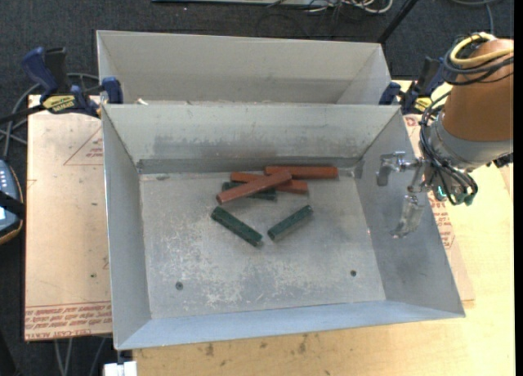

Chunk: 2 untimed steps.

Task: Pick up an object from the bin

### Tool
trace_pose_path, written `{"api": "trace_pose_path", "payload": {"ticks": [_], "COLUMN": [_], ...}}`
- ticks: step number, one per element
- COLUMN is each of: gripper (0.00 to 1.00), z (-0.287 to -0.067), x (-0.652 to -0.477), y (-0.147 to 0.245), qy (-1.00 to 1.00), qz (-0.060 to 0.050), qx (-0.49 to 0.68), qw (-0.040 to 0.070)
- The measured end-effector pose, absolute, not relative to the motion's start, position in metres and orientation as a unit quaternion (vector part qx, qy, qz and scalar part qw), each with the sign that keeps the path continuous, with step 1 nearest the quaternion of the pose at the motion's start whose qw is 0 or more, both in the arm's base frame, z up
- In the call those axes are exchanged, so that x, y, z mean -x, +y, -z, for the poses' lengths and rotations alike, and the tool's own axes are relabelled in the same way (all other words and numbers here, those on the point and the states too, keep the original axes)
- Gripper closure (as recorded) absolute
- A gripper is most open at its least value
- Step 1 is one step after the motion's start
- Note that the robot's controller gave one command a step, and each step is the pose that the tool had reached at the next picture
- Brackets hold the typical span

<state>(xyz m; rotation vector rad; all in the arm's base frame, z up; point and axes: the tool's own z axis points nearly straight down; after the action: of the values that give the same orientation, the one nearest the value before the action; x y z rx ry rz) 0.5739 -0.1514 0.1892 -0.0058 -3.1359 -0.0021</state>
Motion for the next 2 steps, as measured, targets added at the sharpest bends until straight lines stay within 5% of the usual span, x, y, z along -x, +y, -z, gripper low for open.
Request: {"api": "trace_pose_path", "payload": {"ticks": [1, 2], "gripper": [0.00, 0.00], "z": [-0.069, -0.101], "x": [-0.583, -0.588], "y": [-0.051, -0.003], "qy": [-0.987, -0.981], "qz": [0.001, 0.001], "qx": [-0.161, -0.196], "qw": [-0.002, -0.003]}}
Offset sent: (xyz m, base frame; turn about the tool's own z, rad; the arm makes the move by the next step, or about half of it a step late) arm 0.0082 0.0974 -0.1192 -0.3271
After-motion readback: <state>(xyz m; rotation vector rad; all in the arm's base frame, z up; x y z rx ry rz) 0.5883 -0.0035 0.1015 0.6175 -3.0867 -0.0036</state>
